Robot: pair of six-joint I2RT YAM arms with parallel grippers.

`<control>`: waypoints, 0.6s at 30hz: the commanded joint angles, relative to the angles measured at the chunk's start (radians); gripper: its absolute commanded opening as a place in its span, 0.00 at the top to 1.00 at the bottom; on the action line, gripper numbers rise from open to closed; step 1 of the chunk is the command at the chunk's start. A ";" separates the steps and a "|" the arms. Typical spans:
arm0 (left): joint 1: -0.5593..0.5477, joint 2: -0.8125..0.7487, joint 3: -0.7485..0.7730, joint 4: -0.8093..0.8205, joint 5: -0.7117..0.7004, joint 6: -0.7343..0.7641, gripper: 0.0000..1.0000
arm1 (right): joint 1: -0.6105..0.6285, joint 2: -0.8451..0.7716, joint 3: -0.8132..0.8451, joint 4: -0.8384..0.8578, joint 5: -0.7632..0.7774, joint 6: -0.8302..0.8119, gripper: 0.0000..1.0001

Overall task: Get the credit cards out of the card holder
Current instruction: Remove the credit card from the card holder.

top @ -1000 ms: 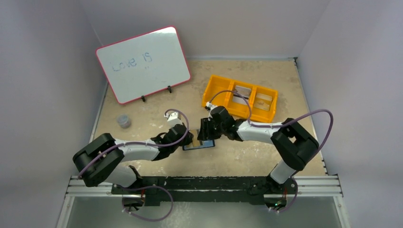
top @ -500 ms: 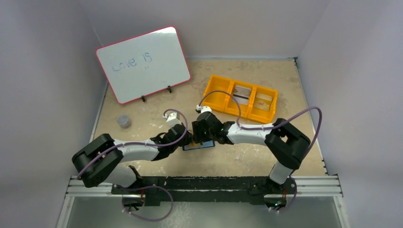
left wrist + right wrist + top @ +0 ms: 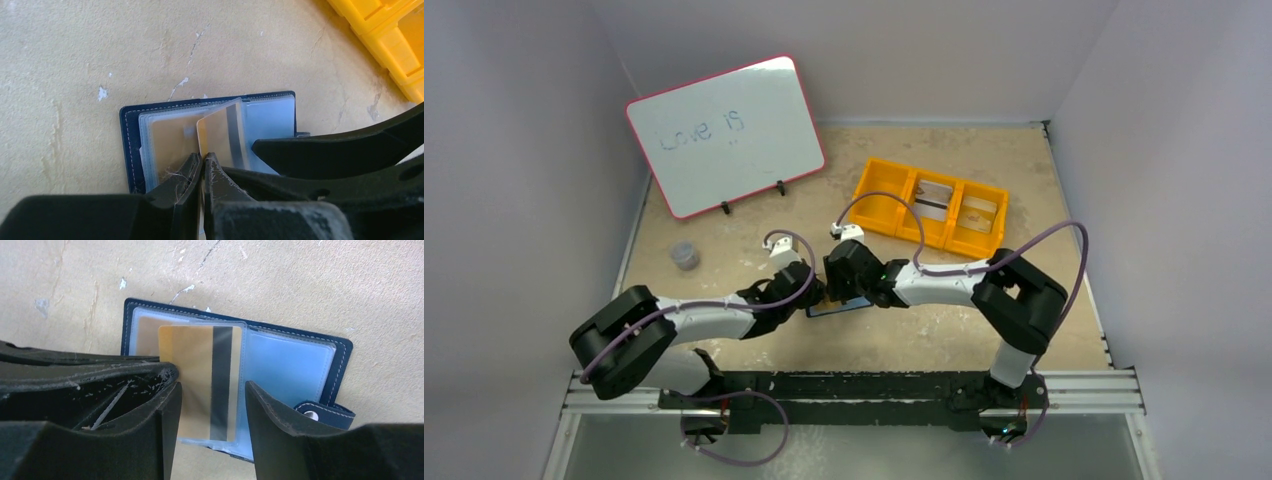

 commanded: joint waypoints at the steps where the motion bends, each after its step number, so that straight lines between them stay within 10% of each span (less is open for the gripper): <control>1: -0.002 -0.063 -0.035 -0.103 -0.010 0.005 1.00 | -0.003 0.093 -0.061 -0.141 0.111 0.045 0.48; 18: -0.001 -0.162 -0.044 -0.237 -0.031 0.055 1.00 | -0.003 0.135 -0.038 -0.168 0.133 0.062 0.61</control>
